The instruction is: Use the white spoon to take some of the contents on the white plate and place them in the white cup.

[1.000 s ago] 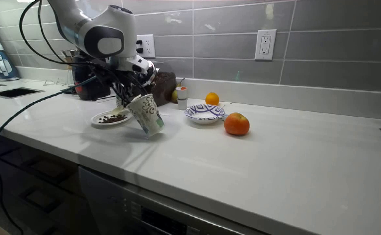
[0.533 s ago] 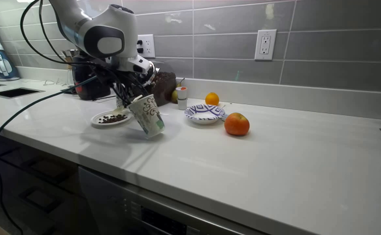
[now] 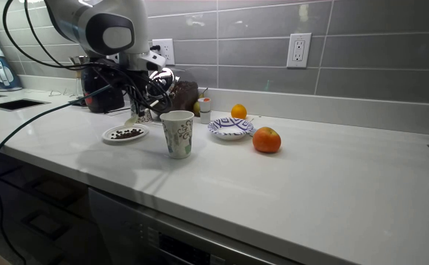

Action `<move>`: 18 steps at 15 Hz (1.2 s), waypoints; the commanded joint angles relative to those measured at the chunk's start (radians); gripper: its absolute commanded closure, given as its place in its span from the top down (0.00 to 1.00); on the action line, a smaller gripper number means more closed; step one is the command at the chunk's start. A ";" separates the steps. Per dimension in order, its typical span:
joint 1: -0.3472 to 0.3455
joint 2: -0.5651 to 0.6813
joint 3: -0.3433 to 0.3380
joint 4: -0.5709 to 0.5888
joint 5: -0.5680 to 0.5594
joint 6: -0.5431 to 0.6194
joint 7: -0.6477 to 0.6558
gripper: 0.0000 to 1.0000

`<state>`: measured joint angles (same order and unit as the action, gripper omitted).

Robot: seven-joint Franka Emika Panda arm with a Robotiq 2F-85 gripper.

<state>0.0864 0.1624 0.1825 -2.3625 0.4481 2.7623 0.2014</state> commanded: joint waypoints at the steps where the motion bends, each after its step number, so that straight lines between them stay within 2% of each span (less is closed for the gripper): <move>1: 0.023 -0.072 -0.025 -0.032 -0.113 -0.046 0.001 0.05; 4: 0.029 -0.070 -0.016 -0.006 -0.176 -0.077 -0.062 0.05; 9: 0.027 -0.024 0.026 0.054 -0.116 -0.141 -0.319 0.05; 11: 0.025 -0.007 0.027 0.074 -0.133 -0.164 -0.381 0.05; 13: 0.020 0.018 0.025 0.088 -0.133 -0.145 -0.416 0.04; 14: 0.030 -0.021 0.021 0.050 -0.143 -0.137 -0.359 0.14; 17: 0.024 0.005 0.023 0.069 -0.144 -0.137 -0.389 0.14; 18: 0.023 0.009 0.023 0.071 -0.144 -0.137 -0.391 0.04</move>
<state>0.1101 0.1715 0.2052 -2.2925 0.3059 2.6269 -0.1926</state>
